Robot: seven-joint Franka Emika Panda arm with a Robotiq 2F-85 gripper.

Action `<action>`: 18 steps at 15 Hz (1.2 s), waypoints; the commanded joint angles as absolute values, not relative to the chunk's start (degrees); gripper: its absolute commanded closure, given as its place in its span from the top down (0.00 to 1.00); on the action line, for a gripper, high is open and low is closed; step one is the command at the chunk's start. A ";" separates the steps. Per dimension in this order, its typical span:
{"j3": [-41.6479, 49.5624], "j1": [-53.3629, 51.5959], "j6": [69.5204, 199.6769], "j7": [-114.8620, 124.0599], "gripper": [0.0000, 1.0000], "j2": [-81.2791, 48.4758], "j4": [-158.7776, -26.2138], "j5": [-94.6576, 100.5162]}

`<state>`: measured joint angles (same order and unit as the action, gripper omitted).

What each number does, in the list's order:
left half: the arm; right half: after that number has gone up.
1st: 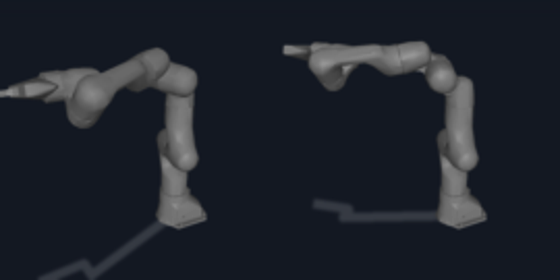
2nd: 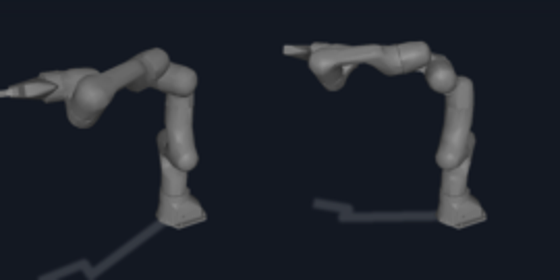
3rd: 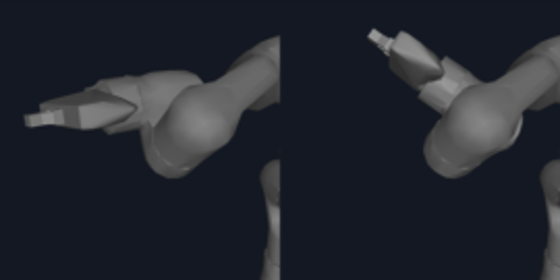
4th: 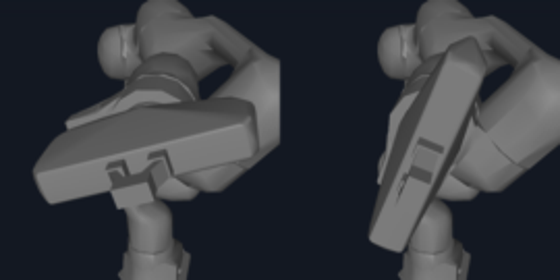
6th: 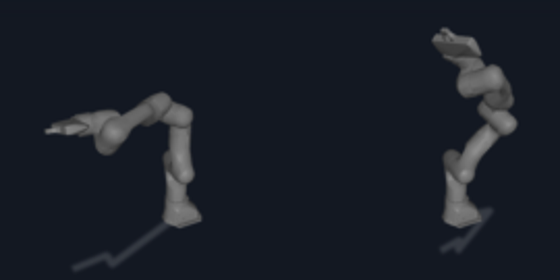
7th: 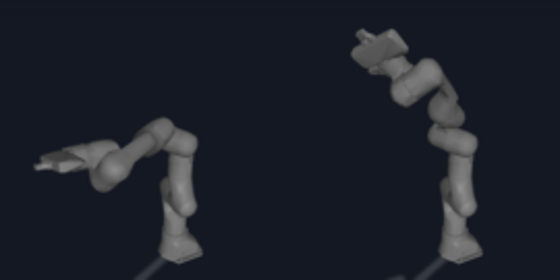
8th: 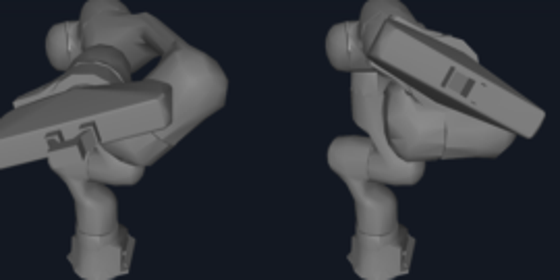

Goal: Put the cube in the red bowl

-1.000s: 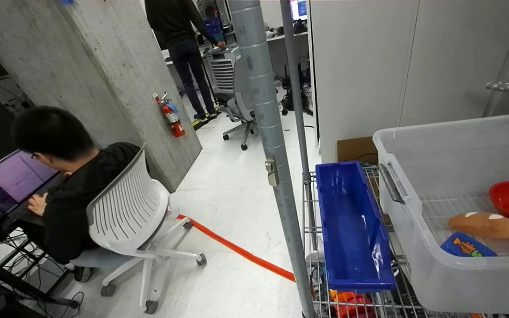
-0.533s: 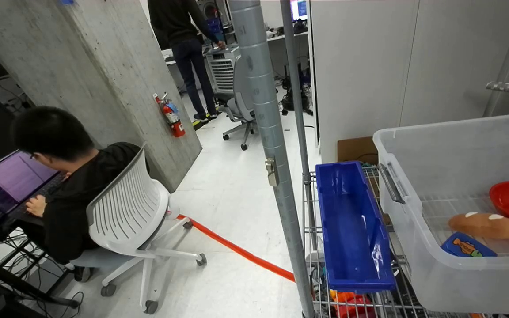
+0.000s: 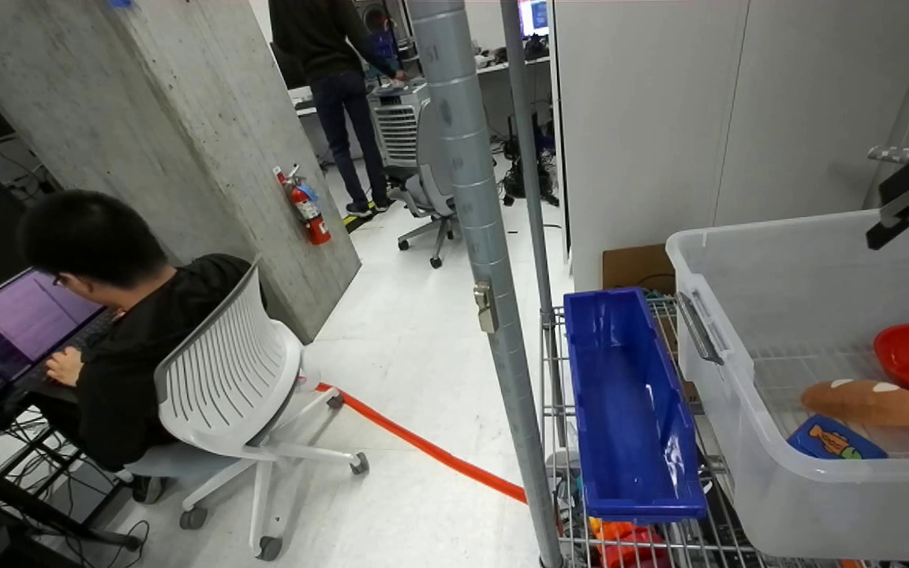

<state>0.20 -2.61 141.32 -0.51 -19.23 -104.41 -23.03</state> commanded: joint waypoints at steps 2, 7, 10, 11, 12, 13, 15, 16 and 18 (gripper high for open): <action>-2.88 0.40 140.37 1.79 1.00 -32.34 -93.30 -24.12; -0.68 -1.34 136.07 8.44 1.00 -40.37 -88.56 -17.36; -0.04 -1.89 132.28 10.96 1.00 -43.06 -87.43 -13.46; 0.07 -2.00 131.14 11.51 1.00 -43.66 -86.90 -12.54; 0.25 -2.16 129.88 11.72 1.00 -44.19 -86.40 -11.38; 0.22 -2.25 129.29 11.77 1.00 -44.67 -86.13 -10.73; 0.06 -2.44 128.21 11.74 1.00 -45.84 -85.41 -9.90; 0.00 -2.70 128.35 11.65 1.00 -46.38 -85.49 -9.52; -0.20 -3.46 129.81 11.75 1.00 -47.82 -86.56 -9.12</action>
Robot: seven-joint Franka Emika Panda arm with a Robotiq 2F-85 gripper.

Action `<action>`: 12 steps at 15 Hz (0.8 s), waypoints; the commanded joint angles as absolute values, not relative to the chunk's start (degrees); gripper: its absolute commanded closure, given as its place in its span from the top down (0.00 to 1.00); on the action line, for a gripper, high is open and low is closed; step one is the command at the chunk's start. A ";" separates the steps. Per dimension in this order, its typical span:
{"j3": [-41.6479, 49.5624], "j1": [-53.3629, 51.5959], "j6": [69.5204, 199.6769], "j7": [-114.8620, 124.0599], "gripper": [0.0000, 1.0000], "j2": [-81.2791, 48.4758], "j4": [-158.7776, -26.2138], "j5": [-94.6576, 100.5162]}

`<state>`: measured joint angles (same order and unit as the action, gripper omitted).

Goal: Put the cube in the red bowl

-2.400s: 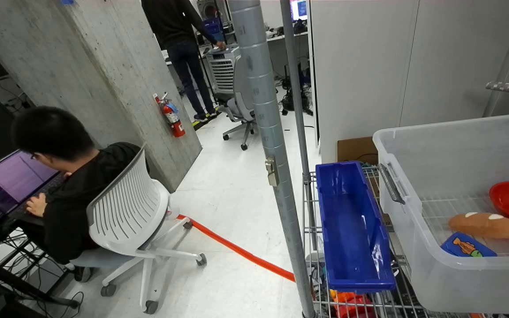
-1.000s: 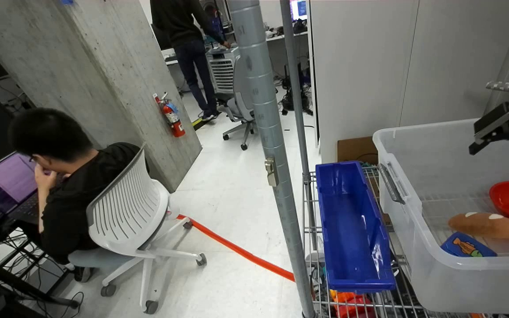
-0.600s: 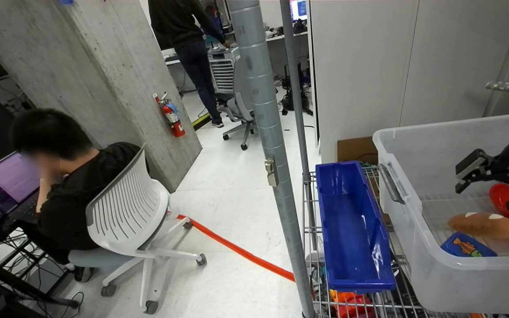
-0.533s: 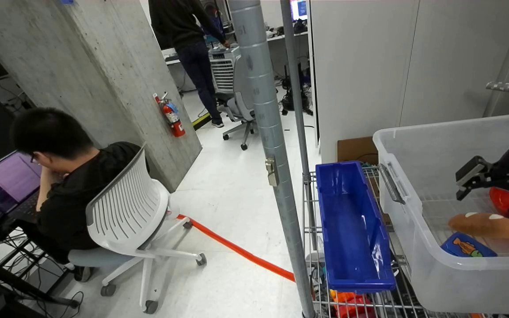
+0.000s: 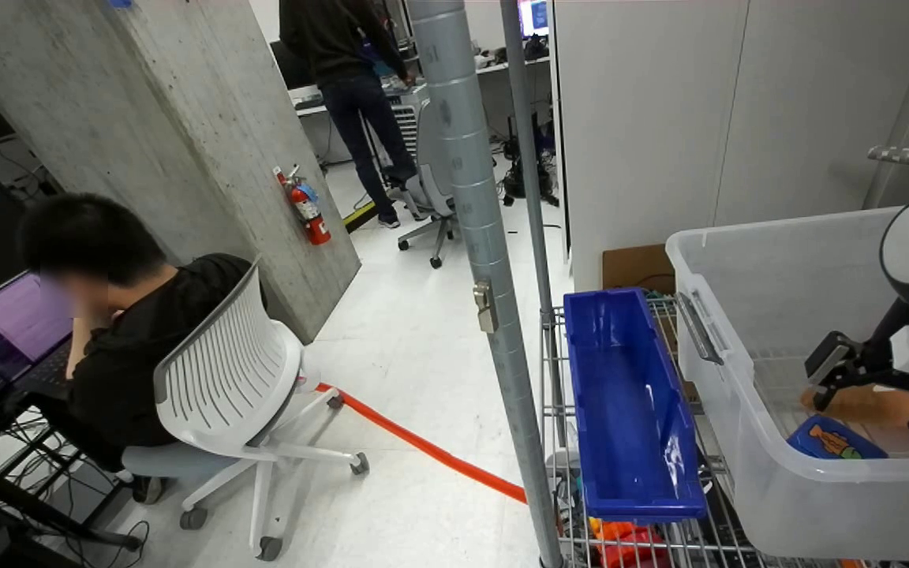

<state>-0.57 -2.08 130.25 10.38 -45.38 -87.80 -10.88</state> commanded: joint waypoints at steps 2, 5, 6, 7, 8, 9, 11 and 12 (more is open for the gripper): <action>-0.22 -4.10 130.30 11.96 1.00 -49.59 -86.50 -8.85; 0.52 -4.57 128.23 12.39 0.72 -51.69 -83.12 -7.98; 0.75 -4.74 127.92 12.63 0.66 -52.10 -82.27 -7.68; 0.93 -4.81 127.53 12.75 0.59 -52.26 -81.63 -7.28; 1.13 -4.87 127.19 12.78 0.50 -52.24 -81.20 -6.72; 1.29 -4.90 126.94 12.79 0.44 -52.05 -80.94 -6.18; 1.16 -4.73 126.18 12.83 0.28 -51.68 -80.44 -5.95; 0.96 -4.75 126.00 12.95 0.20 -51.55 -80.54 -6.06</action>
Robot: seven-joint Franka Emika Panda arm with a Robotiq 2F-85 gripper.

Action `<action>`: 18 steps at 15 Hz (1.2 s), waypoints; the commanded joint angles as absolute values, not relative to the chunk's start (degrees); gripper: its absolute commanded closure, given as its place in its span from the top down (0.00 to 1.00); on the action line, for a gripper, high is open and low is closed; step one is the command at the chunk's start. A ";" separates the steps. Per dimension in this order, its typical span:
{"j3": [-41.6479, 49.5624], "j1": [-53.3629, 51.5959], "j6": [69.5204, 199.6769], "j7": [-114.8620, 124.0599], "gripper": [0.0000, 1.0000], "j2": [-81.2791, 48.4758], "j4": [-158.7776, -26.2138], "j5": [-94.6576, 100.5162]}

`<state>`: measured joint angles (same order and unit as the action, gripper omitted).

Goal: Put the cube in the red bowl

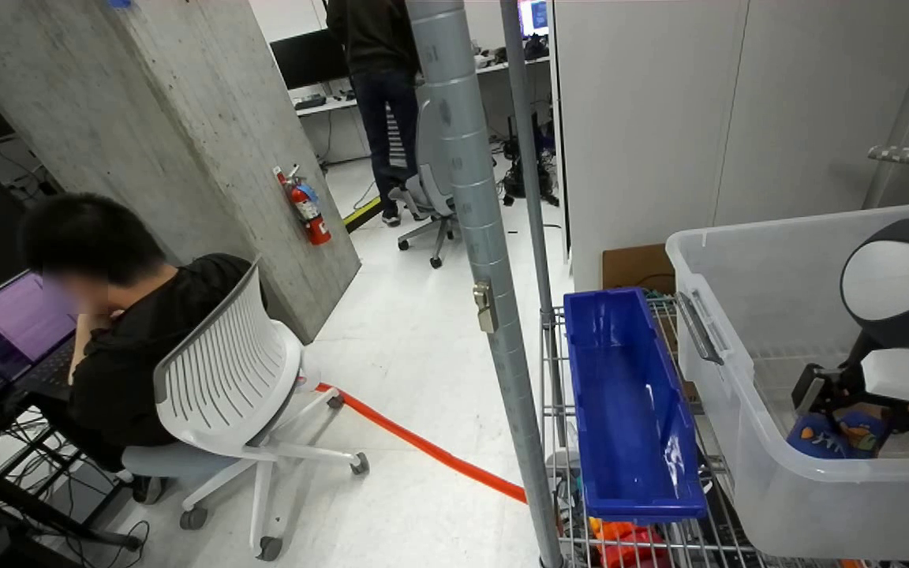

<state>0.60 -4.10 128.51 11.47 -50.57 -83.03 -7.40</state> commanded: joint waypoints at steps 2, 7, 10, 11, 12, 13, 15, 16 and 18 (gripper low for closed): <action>0.46 -5.02 125.04 13.14 0.04 -50.58 -81.53 -6.41; 0.03 -7.21 126.33 11.75 0.01 -43.54 -87.88 -5.03; 0.99 -7.74 126.85 12.93 0.01 -37.51 -91.52 -3.76; 1.24 -7.66 127.32 13.17 0.01 -35.79 -92.47 -3.52; 1.44 -7.11 128.18 13.15 0.01 -33.62 -93.57 -3.60; 1.65 -6.78 128.72 13.14 0.01 -31.95 -94.33 -3.61; 2.41 -5.63 129.63 13.68 0.01 -29.48 -94.23 -4.07; 2.74 -4.83 129.89 14.26 0.01 -29.40 -92.81 -4.50; 3.42 -3.26 132.48 16.16 0.01 -30.28 -90.05 -5.47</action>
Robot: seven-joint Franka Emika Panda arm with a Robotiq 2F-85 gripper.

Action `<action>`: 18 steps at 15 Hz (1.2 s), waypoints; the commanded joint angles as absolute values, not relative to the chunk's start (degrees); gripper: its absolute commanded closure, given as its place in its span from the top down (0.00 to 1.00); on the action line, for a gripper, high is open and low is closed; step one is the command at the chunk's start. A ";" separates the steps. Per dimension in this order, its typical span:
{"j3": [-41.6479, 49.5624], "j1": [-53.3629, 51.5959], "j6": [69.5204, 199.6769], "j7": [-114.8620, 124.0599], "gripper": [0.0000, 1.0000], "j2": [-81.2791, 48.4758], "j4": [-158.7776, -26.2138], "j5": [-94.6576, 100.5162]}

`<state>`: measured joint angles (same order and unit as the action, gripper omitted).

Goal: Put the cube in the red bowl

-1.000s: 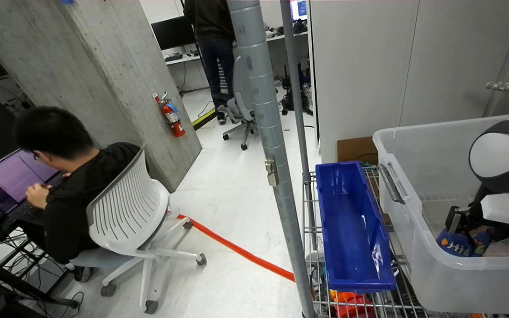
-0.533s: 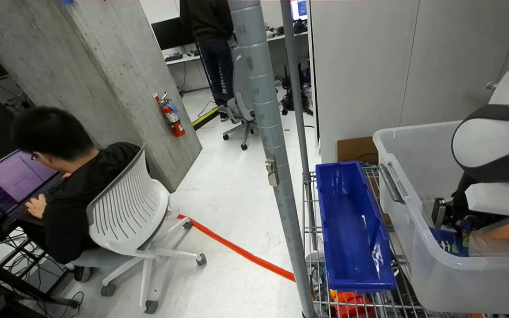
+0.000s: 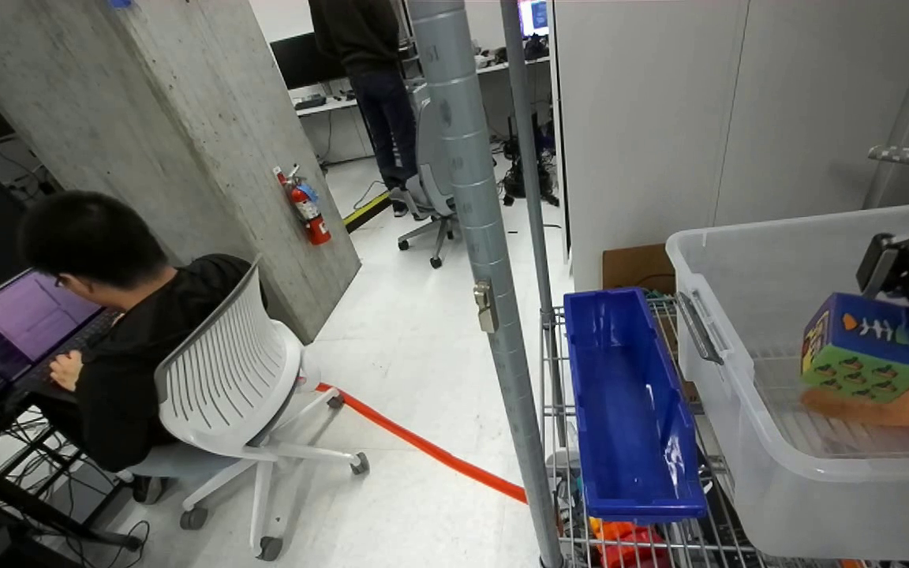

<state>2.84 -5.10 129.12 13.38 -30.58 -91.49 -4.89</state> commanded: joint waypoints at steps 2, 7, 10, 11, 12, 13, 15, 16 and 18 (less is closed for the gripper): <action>4.12 -1.39 135.06 18.80 0.01 -32.25 -87.26 -6.70; 4.43 3.37 139.44 24.51 0.01 -37.42 -82.12 -12.92; 4.81 5.41 142.58 27.82 0.01 -42.04 -78.57 -17.04; 5.18 5.69 143.67 29.14 0.01 -43.29 -77.50 -17.58; 5.52 6.05 144.50 30.26 0.01 -44.86 -76.15 -17.83; 5.91 6.15 145.26 31.78 0.01 -46.23 -75.04 -17.95; 7.28 5.73 145.42 35.33 0.01 -48.91 -73.38 -17.23; 7.68 5.64 145.41 36.86 0.01 -50.19 -72.62 -16.94; 7.89 5.40 144.74 39.38 0.01 -52.48 -71.25 -16.57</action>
